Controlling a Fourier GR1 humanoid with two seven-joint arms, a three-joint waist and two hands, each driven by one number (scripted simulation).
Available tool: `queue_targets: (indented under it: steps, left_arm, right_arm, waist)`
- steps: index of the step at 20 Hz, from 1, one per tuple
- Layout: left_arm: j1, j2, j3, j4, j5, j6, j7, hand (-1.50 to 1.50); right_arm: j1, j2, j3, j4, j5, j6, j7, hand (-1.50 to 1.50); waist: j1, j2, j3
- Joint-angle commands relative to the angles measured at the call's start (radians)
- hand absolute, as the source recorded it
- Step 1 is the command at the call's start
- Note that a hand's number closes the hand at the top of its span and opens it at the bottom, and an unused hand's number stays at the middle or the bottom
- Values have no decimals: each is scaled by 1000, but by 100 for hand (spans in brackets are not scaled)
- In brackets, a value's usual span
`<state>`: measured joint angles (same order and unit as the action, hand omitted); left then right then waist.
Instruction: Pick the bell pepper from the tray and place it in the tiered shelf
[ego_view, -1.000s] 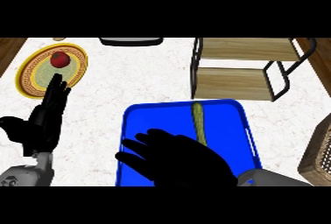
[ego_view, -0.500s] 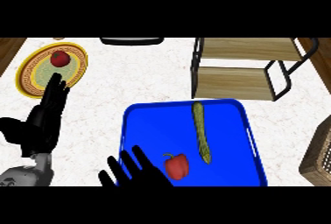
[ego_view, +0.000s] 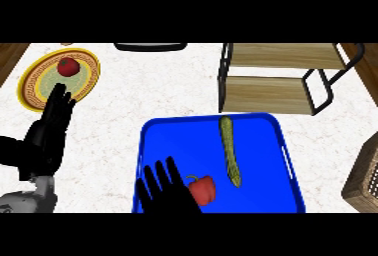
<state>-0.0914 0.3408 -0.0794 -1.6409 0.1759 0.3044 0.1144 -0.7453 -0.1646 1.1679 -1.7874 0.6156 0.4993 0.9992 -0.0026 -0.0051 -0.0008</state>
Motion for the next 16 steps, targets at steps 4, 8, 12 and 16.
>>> queue_targets:
  steps: [4,8,12,16]
  left_arm:
    - [-8,-32,-17,-39,-38,18,55,0]
    - [-45,-24,8,-46,-39,-6,96,0]
    - [48,-23,36,-57,-9,-65,16,0]
    - [33,-59,47,4,-54,-51,-17,0]
  right_arm:
    - [61,83,-35,108,110,53,42,-150]
    - [123,51,-64,89,175,73,-34,-150]
    - [167,21,-67,144,251,33,-120,-150]
    - [255,-48,-92,84,322,28,-197,-150]
  waist:
    - [6,4,1]
    - [5,4,1]
    - [10,5,1]
    - [4,5,1]
